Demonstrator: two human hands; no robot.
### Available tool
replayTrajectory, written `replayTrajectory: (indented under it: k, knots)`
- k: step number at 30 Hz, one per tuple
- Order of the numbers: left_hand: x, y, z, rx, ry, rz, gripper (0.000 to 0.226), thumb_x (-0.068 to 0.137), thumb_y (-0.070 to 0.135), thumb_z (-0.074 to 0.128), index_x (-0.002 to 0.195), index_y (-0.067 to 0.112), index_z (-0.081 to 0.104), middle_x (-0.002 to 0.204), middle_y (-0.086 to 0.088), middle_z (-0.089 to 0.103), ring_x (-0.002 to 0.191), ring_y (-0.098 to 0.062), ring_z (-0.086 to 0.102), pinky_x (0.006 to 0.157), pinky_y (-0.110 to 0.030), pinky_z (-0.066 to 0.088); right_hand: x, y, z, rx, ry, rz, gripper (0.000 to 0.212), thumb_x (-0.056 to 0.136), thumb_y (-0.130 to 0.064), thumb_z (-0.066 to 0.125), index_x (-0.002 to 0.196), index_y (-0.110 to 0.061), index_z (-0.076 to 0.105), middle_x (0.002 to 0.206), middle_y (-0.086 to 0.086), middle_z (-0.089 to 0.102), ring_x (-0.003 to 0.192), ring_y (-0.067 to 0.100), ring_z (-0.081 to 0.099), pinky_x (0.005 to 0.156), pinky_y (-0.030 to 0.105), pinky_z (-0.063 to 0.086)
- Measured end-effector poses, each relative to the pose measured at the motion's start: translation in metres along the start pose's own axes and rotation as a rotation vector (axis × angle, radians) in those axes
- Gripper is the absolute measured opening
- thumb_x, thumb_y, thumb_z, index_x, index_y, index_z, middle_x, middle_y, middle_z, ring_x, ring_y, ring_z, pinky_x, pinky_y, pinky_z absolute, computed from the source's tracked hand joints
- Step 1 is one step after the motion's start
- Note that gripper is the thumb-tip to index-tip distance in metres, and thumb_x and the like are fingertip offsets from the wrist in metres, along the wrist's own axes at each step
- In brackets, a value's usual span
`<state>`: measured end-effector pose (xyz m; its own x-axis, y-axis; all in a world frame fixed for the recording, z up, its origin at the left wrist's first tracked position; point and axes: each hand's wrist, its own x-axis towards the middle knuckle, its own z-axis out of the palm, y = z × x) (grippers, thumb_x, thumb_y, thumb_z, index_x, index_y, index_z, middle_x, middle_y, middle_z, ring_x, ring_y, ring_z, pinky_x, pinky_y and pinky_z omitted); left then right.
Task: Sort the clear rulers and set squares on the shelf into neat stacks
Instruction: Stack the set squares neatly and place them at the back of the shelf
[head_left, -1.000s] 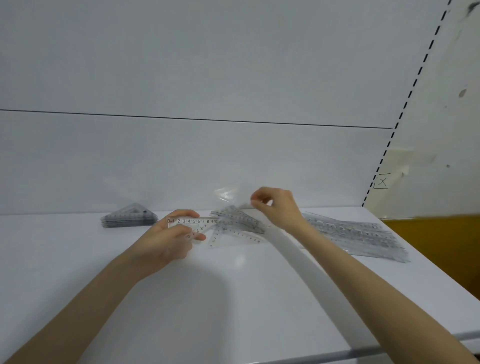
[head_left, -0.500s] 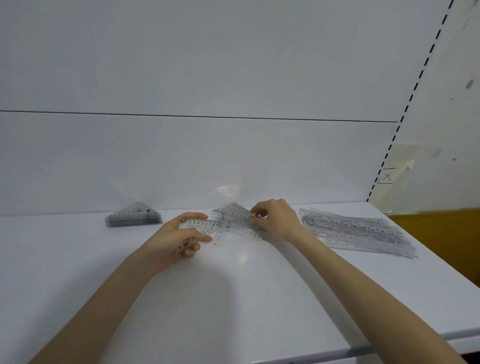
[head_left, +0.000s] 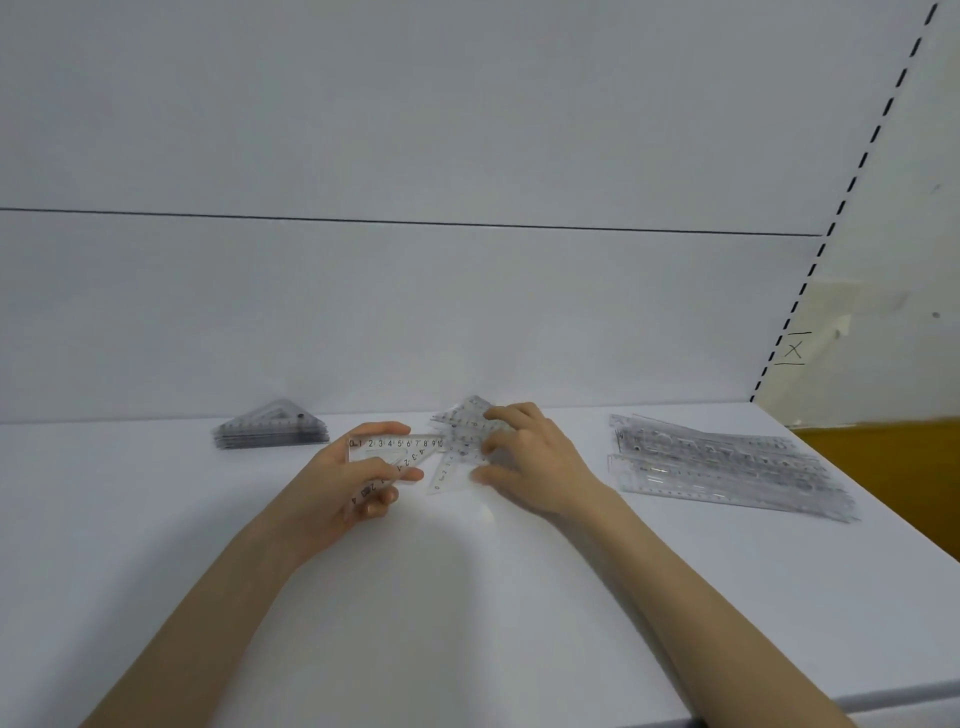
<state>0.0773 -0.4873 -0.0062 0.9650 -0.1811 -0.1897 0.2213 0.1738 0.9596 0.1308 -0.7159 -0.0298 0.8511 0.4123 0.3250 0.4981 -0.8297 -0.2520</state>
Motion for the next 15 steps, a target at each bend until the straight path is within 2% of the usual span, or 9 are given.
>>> replayTrajectory:
  k: [5,9,12,15]
  knots:
    - [0.000,0.000,0.000,0.007,-0.023,0.021,0.046,0.065,0.004,0.065,0.109,0.020,0.064,0.096,-0.027,0.068,0.055,-0.018,0.047,0.047,-0.022,0.040,0.004,0.002,0.015,0.047,0.075,0.005,0.021,0.084,-0.021,0.067,0.098,-0.006,0.069,0.137,0.006,0.051,0.128,0.027,0.039,0.101,0.043,0.037]
    - [0.002,0.000,-0.003,-0.004,-0.019,0.030,0.046,0.064,0.001,0.064,0.106,0.021,0.065,0.097,-0.028,0.068,0.055,-0.017,0.048,0.046,-0.023,0.041,0.003,0.002,0.015,0.119,0.013,0.035,0.017,0.089,-0.019,0.062,0.100,-0.007,0.066,0.138,0.004,0.045,0.130,0.025,0.034,0.103,0.031,0.029]
    - [0.003,0.001,-0.003,-0.022,-0.011,0.036,0.048,0.064,0.001,0.062,0.107,0.020,0.065,0.096,-0.028,0.067,0.054,-0.017,0.048,0.045,-0.022,0.040,0.001,0.002,0.009,0.140,0.040,0.056,0.023,0.089,-0.028,0.064,0.103,-0.010,0.067,0.138,0.002,0.044,0.131,0.023,0.031,0.104,0.029,0.028]
    - [0.004,0.002,-0.002,-0.028,0.004,0.028,0.050,0.062,0.000,0.060,0.109,0.019,0.065,0.096,-0.030,0.067,0.052,-0.018,0.048,0.044,-0.022,0.039,0.000,0.003,0.001,0.080,0.007,0.070,0.040,0.076,-0.044,0.075,0.103,-0.015,0.070,0.140,-0.004,0.039,0.133,0.016,0.024,0.107,0.032,0.029]
